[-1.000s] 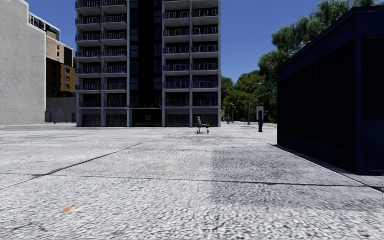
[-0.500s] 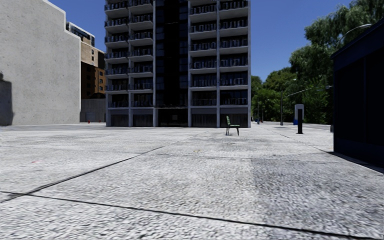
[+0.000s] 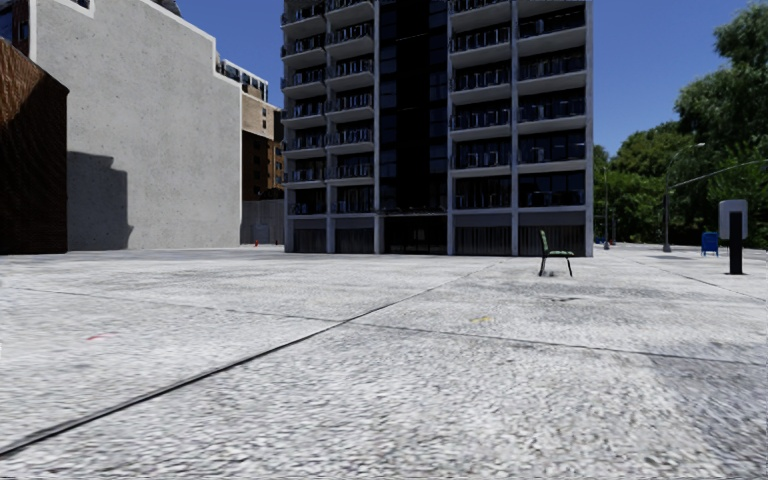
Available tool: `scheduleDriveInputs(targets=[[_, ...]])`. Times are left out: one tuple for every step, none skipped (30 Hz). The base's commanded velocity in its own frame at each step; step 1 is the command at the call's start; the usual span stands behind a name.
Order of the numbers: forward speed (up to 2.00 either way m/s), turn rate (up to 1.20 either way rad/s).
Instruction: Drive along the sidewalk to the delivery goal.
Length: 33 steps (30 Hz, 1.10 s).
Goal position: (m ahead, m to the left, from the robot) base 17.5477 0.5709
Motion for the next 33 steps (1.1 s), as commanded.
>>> scheduleDriveInputs(targets=[[2.00,0.48],[2.00,0.48],[2.00,0.48],[2.00,0.48],[2.00,0.48],[2.00,0.48],[2.00,0.48],[2.00,0.48],[2.00,0.48],[2.00,0.48],[2.00,0.48],[2.00,0.48],[2.00,0.48],[2.00,0.43],[2.00,0.43],[2.00,0.41],[2.00,0.41],[2.00,0.41],[2.00,0.41],[2.00,0.41],[2.00,0.41],[2.00,0.41],[2.00,0.41],[2.00,0.39],[2.00,0.39],[2.00,0.00],[2.00,0.00],[2.00,0.00],[2.00,0.00],[2.00,0.00],[2.00,0.00],[2.00,0.00],[2.00,0.00]])
